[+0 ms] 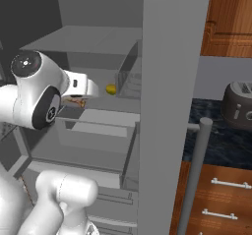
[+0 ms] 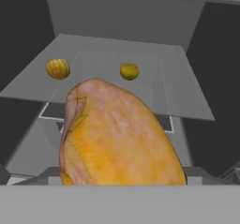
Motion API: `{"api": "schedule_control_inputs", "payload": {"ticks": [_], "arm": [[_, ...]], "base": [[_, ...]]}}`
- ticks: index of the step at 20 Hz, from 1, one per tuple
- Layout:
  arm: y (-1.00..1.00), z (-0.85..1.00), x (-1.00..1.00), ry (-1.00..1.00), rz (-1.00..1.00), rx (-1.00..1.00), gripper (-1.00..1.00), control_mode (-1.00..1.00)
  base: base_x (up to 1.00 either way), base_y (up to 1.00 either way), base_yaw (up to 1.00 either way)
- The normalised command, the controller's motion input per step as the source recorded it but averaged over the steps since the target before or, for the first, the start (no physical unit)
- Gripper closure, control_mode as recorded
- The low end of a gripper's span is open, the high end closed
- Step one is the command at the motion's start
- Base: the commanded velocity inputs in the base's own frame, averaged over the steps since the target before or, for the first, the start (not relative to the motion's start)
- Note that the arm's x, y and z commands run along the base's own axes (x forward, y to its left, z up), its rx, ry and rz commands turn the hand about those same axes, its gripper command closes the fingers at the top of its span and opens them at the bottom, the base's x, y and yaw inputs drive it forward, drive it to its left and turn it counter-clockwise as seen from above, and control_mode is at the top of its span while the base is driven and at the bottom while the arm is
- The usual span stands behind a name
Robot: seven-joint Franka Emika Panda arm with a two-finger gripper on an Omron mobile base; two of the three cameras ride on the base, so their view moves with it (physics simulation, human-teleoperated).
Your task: Open the fridge, remove the orange, squash, and chicken drumstick, and place them on any counter.
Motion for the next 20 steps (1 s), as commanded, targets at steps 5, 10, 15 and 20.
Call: {"api": "schedule_control_inputs", "payload": {"ticks": [5,10,15,20], "arm": [[0.17,0.14,-0.48,0.0,0.0,0.0,1.0,-1.0],[-0.01,0.02,-0.5,0.0,0.0,0.0,1.0,-1.0],[0.0,0.0,-0.06,0.0,0.0,0.0,1.0,-1.0],[0.0,0.0,0.0,0.0,0.0,0.0,1.0,1.0]], "base": [[0.0,0.0,0.0],[0.0,0.0,0.0],[0.0,0.0,0.0],[-0.44,0.0,0.0]]}}
